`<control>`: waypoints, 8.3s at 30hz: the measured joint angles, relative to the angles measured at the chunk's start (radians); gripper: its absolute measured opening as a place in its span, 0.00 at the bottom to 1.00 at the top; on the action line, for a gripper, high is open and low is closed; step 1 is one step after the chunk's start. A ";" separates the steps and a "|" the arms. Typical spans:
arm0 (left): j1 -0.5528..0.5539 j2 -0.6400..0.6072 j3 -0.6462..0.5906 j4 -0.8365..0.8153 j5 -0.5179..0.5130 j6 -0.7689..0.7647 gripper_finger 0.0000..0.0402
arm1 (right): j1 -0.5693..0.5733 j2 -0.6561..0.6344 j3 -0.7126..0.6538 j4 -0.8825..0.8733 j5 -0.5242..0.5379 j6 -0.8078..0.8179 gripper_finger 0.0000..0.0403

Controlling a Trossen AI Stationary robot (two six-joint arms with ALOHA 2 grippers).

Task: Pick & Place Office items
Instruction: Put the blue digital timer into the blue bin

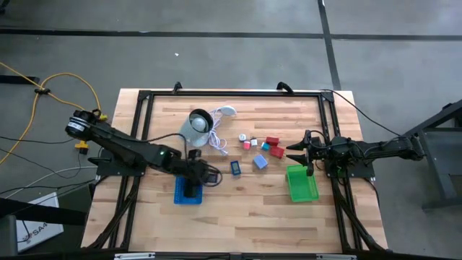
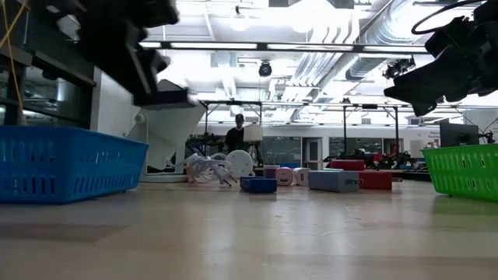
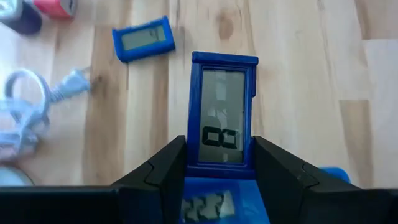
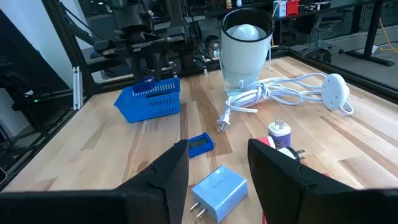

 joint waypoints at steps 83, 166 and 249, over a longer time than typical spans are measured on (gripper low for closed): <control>-0.295 0.104 -0.070 -0.152 -0.265 -1.406 0.48 | 0.000 0.000 0.000 0.000 0.000 0.000 0.38; 0.264 0.226 0.234 0.306 0.127 0.302 0.48 | 0.000 0.000 0.000 -0.001 0.000 0.000 0.38; 0.358 0.678 0.755 -0.318 0.405 1.152 0.47 | 0.000 0.041 0.000 0.000 0.000 0.000 0.38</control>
